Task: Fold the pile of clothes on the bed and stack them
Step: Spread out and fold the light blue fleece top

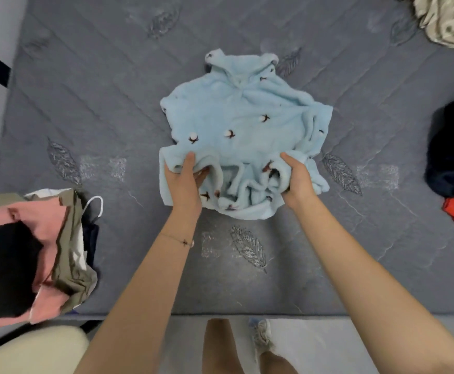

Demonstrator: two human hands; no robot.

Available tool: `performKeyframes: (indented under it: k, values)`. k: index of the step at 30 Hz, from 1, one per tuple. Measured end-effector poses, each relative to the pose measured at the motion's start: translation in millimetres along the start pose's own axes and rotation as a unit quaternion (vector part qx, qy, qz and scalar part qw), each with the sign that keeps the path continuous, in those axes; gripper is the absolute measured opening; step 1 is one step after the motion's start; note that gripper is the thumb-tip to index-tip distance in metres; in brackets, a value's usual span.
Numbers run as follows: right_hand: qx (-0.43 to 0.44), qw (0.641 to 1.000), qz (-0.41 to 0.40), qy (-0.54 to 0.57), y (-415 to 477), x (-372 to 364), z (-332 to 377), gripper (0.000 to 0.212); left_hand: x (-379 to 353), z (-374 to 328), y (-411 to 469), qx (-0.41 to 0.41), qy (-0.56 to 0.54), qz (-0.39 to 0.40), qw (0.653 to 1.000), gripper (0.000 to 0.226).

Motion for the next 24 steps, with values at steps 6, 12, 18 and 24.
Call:
performKeyframes:
  k: [6, 12, 18, 24]
  values:
    - [0.055, 0.993, -0.061, 0.082, 28, -29, 42, 0.038, -33, -25, 55, 0.045, -0.015, 0.058, 0.997, 0.034]
    - [0.078, 0.991, -0.066, 0.087, 67, -48, 81, 0.034, -70, -34, 106, 0.060, -0.026, 0.070, 0.995, 0.041]
    - [0.120, 0.974, -0.118, 0.149, 106, -39, 141, 0.024, -96, -59, 161, 0.022, -0.088, 0.032, 0.995, 0.012]
    - [0.105, 0.975, -0.142, 0.137, 140, -42, 172, 0.035, -121, -78, 201, -0.009, -0.036, 0.040, 0.999, 0.014]
Point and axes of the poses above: each hand's wrist, its own y-axis towards the middle knuckle, its own x-axis out of the back of the hand, z = x × y, the point moved 7 cm from there along y, towards the middle knuckle
